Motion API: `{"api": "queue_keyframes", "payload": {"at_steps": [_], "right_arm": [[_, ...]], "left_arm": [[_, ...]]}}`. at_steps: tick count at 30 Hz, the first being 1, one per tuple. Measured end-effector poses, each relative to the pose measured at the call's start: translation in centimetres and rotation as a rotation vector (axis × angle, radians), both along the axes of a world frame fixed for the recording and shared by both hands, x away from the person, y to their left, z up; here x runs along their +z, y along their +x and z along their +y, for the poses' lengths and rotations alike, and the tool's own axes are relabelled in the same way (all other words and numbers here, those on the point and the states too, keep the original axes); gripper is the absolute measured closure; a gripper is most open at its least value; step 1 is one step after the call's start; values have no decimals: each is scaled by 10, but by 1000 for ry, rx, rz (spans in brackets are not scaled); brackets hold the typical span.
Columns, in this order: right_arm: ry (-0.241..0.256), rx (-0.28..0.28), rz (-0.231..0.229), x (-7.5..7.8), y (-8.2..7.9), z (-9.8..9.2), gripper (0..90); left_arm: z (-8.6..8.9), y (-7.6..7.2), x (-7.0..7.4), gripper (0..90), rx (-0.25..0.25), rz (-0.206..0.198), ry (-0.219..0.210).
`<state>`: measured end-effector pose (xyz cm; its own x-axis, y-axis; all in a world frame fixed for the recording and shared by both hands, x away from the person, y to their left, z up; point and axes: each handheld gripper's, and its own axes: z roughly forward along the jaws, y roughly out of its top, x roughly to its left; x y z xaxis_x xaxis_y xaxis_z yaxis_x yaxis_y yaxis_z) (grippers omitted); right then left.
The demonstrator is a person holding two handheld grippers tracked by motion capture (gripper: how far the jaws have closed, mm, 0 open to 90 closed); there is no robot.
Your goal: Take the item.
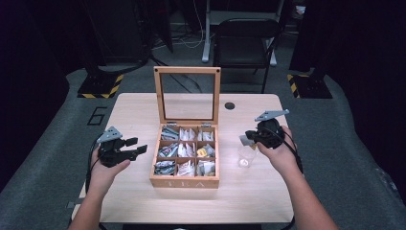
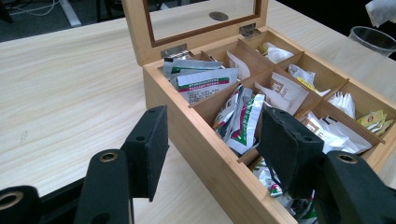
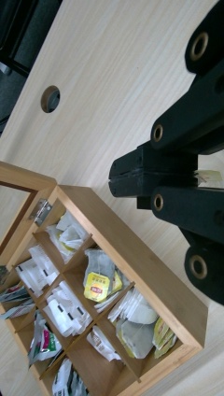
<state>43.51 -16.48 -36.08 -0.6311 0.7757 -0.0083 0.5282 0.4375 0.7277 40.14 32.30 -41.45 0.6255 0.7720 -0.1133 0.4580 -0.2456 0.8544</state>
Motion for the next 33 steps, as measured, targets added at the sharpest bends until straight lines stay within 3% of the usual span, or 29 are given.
{"api": "queue_keyframes", "payload": {"at_steps": [11, 33], "right_arm": [[-28, -10, 40, -16, 3, -2, 898], [-51, -7, 92, -30, 8, -3, 897]], "left_arm": [[0, 0, 0, 426, 2, 4, -3], [0, 0, 0, 425, 4, 5, -3]]}}
